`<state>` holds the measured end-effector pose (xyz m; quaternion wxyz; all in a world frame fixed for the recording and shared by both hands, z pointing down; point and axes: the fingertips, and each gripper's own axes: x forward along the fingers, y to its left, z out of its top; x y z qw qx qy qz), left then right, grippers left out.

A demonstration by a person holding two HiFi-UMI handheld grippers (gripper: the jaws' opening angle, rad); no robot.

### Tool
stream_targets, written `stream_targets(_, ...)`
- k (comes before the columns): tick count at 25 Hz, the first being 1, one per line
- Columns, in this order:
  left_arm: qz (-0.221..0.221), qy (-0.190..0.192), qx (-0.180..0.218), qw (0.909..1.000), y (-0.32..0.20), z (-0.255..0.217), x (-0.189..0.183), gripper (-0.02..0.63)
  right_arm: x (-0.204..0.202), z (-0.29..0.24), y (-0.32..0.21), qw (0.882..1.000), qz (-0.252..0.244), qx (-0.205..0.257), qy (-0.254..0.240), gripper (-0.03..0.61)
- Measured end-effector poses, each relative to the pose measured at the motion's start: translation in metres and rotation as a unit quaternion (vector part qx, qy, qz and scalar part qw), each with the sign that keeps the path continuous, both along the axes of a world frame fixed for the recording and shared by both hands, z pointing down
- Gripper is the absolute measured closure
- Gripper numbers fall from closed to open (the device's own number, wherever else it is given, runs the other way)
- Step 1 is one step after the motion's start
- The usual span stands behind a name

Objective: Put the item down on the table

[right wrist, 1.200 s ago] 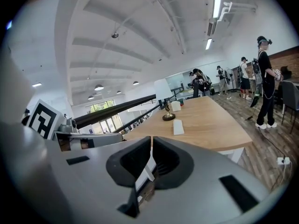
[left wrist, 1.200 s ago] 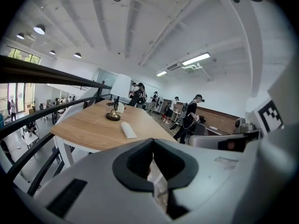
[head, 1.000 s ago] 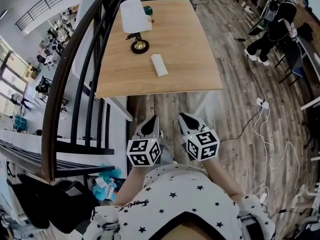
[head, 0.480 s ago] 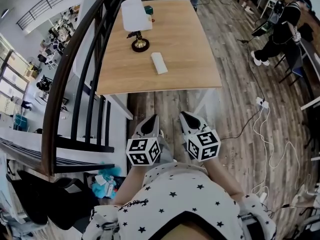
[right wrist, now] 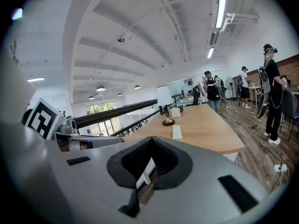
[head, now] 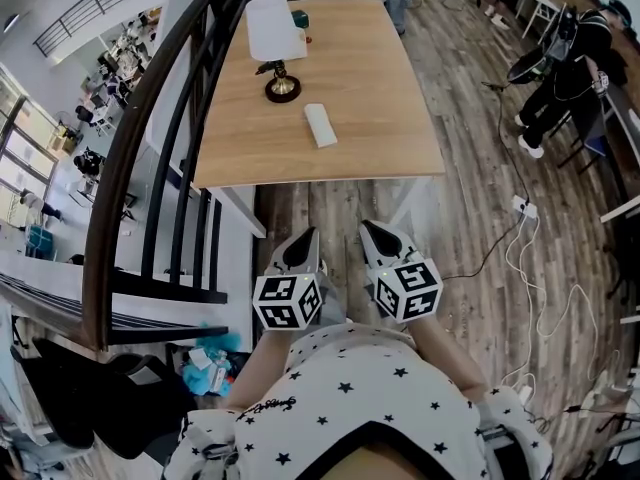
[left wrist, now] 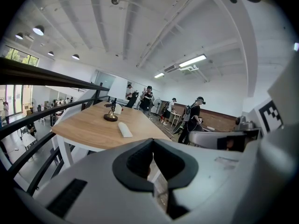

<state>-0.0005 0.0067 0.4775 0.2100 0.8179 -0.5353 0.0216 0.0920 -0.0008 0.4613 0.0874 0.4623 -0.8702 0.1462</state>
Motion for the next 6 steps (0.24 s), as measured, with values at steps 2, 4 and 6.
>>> stream_targets(2, 0.000, 0.001, 0.000, 1.0000, -0.0010, 0.0001, 0.0000, 0.601, -0.0002, 0.0003, -0.0009, 1.000, -0.001, 0.000, 0.001, 0.584)
stream_targets(4, -0.001, 0.001, -0.001, 1.0000, -0.0016, 0.0008, 0.0005, 0.601, 0.0001, 0.0013, -0.0012, 1.000, -0.001, -0.001, 0.001, 0.584)
stream_targets(6, 0.000, 0.002, -0.001, 1.0000, -0.0019, 0.0017, 0.0011, 0.601, 0.0005, 0.0021, -0.0012, 1.000, -0.001, -0.001, 0.001, 0.584)
